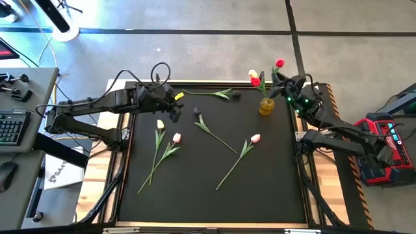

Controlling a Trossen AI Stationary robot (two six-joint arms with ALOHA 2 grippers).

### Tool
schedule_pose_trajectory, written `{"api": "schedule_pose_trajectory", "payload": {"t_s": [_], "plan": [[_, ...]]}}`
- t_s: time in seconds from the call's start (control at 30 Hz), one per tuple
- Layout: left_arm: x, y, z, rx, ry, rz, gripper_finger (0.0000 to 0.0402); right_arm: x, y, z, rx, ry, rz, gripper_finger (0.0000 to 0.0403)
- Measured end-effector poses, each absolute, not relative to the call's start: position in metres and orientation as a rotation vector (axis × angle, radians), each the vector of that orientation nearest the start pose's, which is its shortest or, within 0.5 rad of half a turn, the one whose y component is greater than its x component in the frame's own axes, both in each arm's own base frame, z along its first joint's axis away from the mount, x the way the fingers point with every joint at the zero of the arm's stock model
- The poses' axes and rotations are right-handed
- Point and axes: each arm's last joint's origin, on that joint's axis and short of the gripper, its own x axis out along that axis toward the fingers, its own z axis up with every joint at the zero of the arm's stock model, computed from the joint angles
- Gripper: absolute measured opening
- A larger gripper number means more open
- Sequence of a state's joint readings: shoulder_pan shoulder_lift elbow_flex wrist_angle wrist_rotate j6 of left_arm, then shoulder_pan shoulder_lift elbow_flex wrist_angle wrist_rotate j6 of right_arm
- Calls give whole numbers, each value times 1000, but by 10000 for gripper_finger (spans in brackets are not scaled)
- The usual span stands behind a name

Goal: Sort flowers into vase by color
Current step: Put the red flower into the yellow flower vase, then put the orange flower into the yellow flower vase

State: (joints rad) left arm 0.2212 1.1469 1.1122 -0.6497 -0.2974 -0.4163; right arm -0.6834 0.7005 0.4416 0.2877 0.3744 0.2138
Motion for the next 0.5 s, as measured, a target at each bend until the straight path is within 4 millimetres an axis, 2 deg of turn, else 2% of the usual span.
{"api": "schedule_pose_trajectory", "payload": {"t_s": [0.27, 0.5], "plan": [[220, 58, 330, -428, 627, 669, 165, 121, -112, 271, 277, -180, -1033, 189], [215, 48, 323, -452, 719, 676, 165, 121, -107, 274, 348, -217, -911, 208]]}}
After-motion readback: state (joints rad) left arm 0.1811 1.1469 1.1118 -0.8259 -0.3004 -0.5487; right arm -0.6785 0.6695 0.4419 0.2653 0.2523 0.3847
